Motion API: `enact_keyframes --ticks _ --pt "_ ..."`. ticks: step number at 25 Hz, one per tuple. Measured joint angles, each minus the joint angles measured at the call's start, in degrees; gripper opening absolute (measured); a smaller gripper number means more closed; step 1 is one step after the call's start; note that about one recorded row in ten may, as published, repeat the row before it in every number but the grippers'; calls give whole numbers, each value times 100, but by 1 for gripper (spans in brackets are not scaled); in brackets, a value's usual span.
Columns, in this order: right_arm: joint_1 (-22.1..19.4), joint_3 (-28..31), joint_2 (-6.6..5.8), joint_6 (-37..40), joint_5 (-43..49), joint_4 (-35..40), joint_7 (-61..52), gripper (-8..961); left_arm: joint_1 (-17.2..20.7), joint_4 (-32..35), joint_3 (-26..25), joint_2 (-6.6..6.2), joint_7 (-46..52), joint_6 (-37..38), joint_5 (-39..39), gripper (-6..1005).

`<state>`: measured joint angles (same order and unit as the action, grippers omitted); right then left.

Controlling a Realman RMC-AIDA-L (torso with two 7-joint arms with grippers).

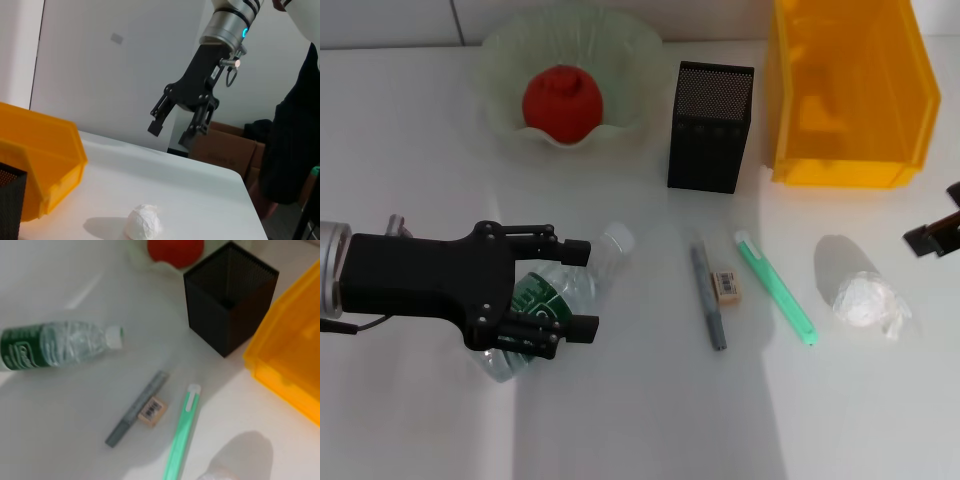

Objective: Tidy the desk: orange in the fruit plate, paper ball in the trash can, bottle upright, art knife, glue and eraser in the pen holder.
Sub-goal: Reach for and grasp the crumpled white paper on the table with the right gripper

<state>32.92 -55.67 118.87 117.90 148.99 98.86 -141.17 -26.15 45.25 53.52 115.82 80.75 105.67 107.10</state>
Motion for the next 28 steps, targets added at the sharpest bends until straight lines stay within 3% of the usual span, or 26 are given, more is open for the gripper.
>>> enact_keyframes --ticks 1,2,3,7,22,28 --pt "0 0 0 0 0 0 0 832 0 0 0 0 0 0 0 845" --pt "129 -359 31 -363 392 -694 7 832 -17 -9 1 7 2 -12 26 845" --pt "129 -359 31 -363 392 -694 7 833 -51 -15 -1 26 7 -25 81 845" --pt "368 -906 28 -1216 472 -2133 90 833 -122 -19 -4 69 22 -53 171 845" --pt "608 -1786 33 -2259 635 -3339 51 832 -186 -46 -6 159 81 -131 302 844" --pt "636 -1864 42 -2400 636 -3461 45 795 -167 -44 2 199 64 -144 303 844"
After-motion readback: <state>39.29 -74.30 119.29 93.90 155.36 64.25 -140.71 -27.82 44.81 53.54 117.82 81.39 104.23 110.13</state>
